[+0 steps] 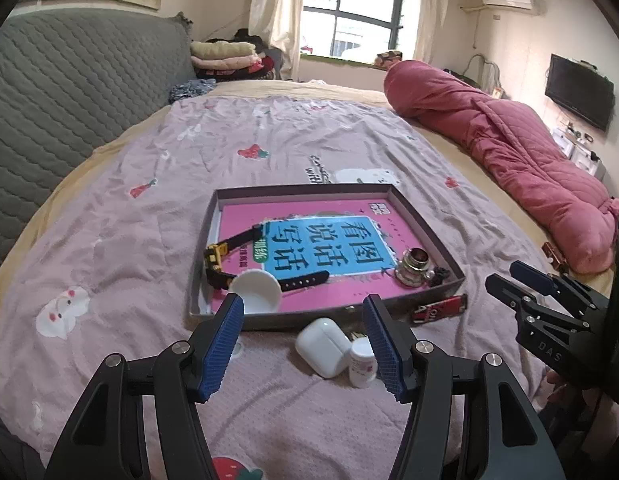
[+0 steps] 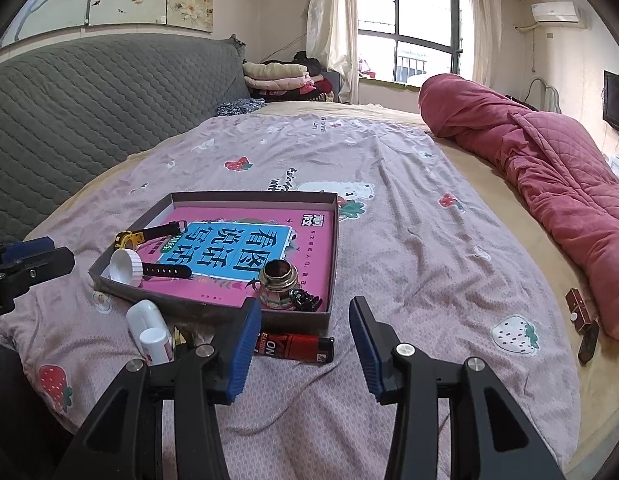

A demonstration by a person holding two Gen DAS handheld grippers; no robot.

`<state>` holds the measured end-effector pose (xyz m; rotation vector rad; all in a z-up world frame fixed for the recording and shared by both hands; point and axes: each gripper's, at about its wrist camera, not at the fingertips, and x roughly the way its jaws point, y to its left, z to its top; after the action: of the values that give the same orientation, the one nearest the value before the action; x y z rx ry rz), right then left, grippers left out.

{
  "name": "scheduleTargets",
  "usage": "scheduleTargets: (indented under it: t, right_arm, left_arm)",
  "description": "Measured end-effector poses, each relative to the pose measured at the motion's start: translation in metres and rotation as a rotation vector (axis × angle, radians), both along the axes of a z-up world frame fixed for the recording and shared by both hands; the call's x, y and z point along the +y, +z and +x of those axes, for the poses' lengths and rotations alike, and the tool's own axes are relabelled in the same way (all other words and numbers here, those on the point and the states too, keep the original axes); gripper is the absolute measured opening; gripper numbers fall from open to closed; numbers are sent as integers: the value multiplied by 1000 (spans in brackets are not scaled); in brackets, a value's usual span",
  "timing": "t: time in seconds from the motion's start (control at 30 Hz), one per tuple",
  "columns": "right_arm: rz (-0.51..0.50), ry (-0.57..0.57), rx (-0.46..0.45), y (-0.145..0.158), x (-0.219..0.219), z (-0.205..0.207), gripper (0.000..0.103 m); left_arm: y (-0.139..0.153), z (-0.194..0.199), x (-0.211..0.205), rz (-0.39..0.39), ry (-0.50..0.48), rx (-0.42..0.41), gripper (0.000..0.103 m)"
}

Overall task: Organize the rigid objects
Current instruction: 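Withdraw both open tools from the tray toward the remaining objects, then move the left tool toward the white pill bottle while the right tool approaches the red-black marker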

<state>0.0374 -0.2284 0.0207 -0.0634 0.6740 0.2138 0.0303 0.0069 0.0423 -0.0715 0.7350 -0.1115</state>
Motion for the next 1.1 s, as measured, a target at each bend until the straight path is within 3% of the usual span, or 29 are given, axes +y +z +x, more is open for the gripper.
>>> scheduleTargets:
  t: [0.67,1.1]
  right_arm:
    - [-20,5,54,-9,-9,-8,46]
    - [17,73,166,-32,-16,7,47]
  left_arm:
    - [-13,-10,-15,1,-52,51,64]
    - [-37,-8,-27,-14,-84,124,64]
